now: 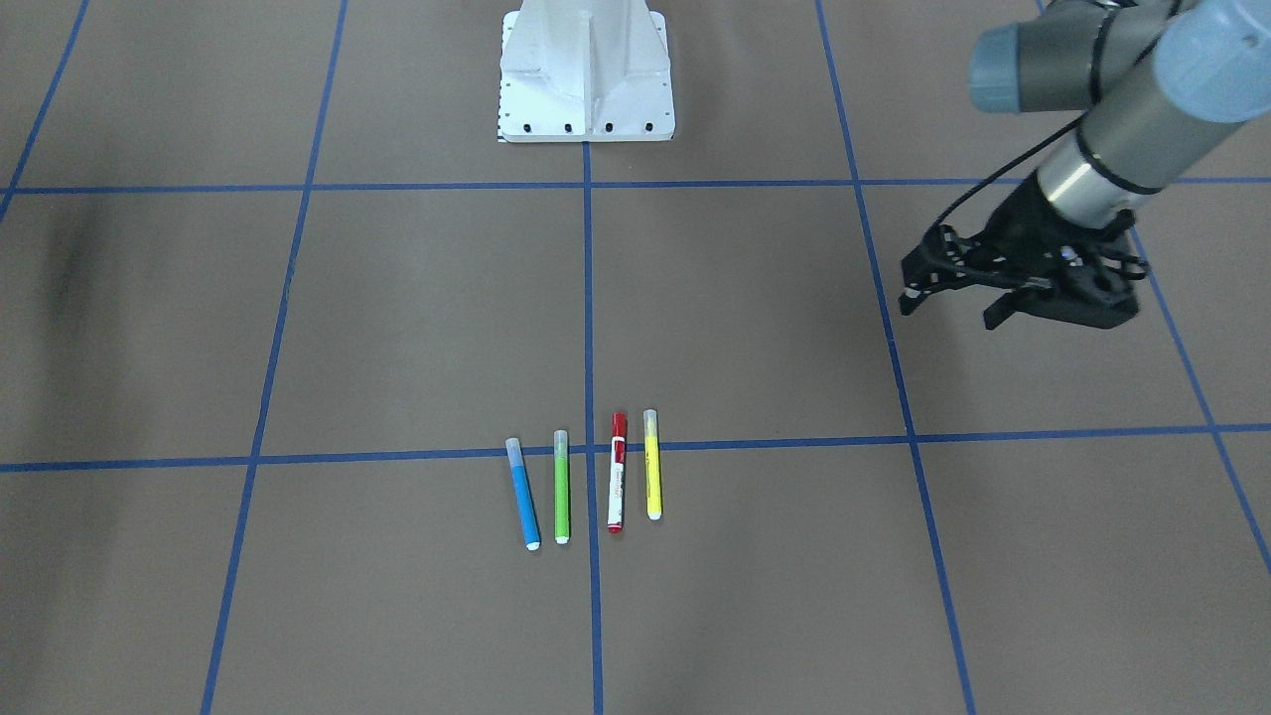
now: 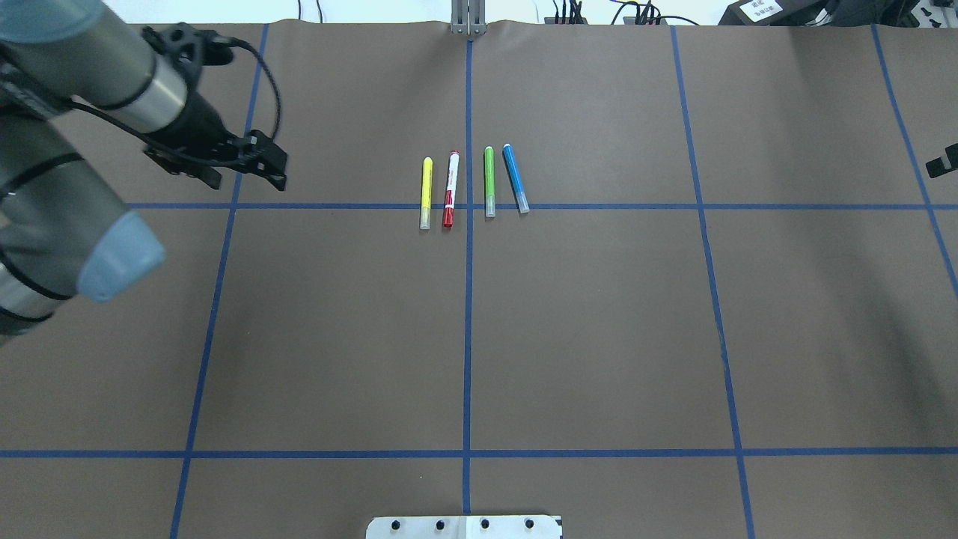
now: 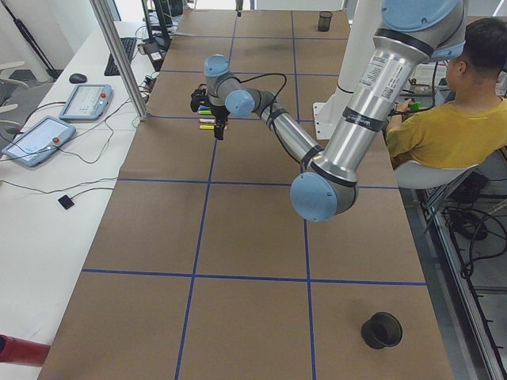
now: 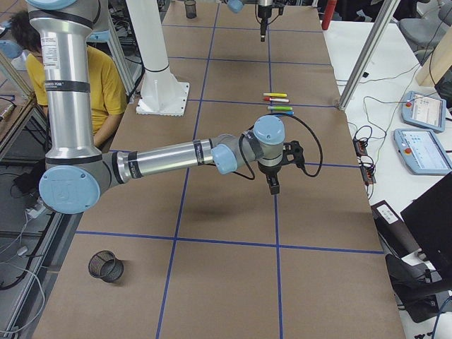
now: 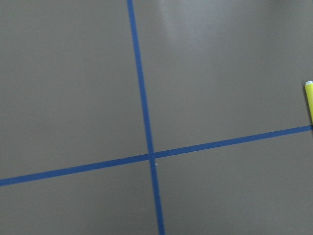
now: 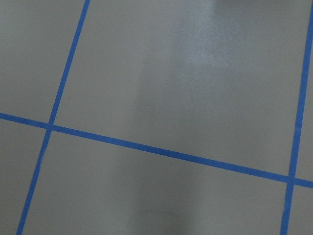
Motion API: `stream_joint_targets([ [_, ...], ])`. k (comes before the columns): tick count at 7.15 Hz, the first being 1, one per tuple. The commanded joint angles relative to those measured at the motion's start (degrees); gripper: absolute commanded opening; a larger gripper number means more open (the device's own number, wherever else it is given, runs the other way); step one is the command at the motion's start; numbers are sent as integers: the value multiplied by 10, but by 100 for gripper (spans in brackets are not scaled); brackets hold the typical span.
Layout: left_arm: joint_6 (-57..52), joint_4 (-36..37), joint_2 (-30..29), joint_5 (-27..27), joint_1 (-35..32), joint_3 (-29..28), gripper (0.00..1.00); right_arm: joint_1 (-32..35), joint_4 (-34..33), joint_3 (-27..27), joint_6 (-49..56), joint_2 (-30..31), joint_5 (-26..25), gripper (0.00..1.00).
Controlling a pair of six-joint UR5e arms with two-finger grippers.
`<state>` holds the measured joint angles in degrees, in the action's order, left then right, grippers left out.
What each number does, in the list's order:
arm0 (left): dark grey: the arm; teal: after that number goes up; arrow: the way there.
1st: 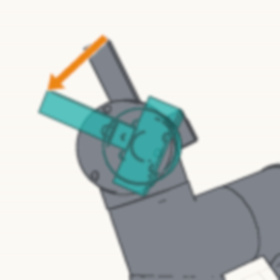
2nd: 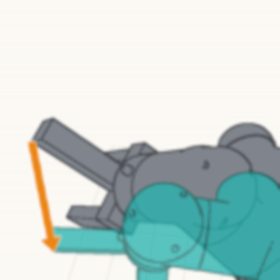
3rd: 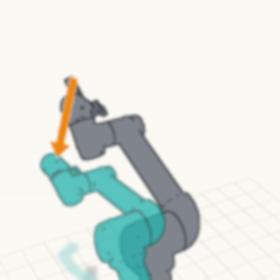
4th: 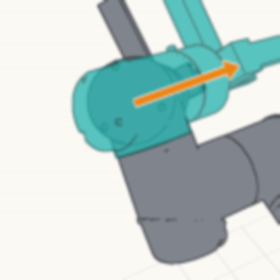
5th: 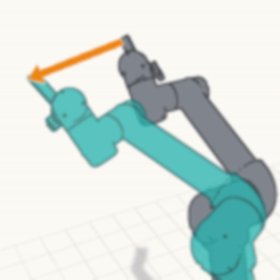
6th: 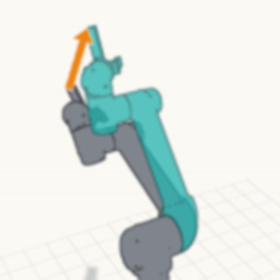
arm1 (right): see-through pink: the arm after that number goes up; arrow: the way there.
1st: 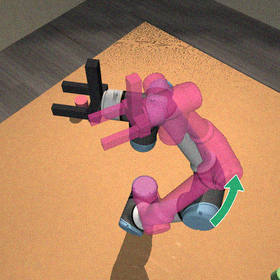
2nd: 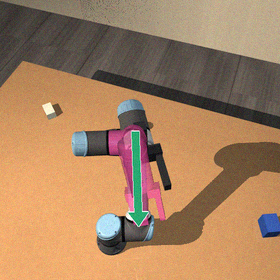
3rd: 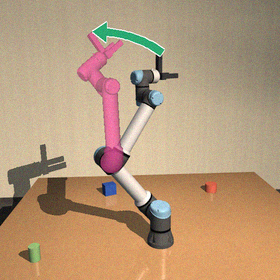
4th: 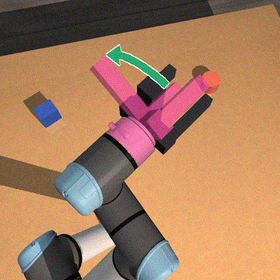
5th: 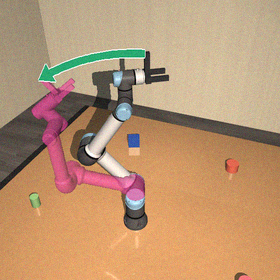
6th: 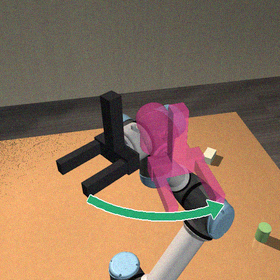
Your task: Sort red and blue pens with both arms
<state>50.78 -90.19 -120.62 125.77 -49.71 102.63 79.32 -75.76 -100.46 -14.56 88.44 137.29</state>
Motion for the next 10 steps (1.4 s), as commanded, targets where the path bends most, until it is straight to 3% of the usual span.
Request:
stream_joint_targets([
  [1, 63, 12, -134, -22, 64, -112, 100, 0, 0, 0, 0, 0, 0, 99],
  [3, 65, -12, -237, -25, 92, -261, 98, 0, 0, 2, 0, 1, 0, 99],
  [4, 65, -59, -268, -24, 94, -338, 83, -1, 0, 4, 0, 1, 0, 99],
  [5, 63, -104, -270, -24, 95, -377, 75, -2, 0, 4, 0, 1, 0, 99],
  [7, 58, -120, -296, -24, 98, -433, 57, -3, 0, 4, 0, 1, 0, 99],
  [10, 59, -155, -305, -25, 102, -478, 53, -7, 0, 4, 0, 1, -1, 99],
])
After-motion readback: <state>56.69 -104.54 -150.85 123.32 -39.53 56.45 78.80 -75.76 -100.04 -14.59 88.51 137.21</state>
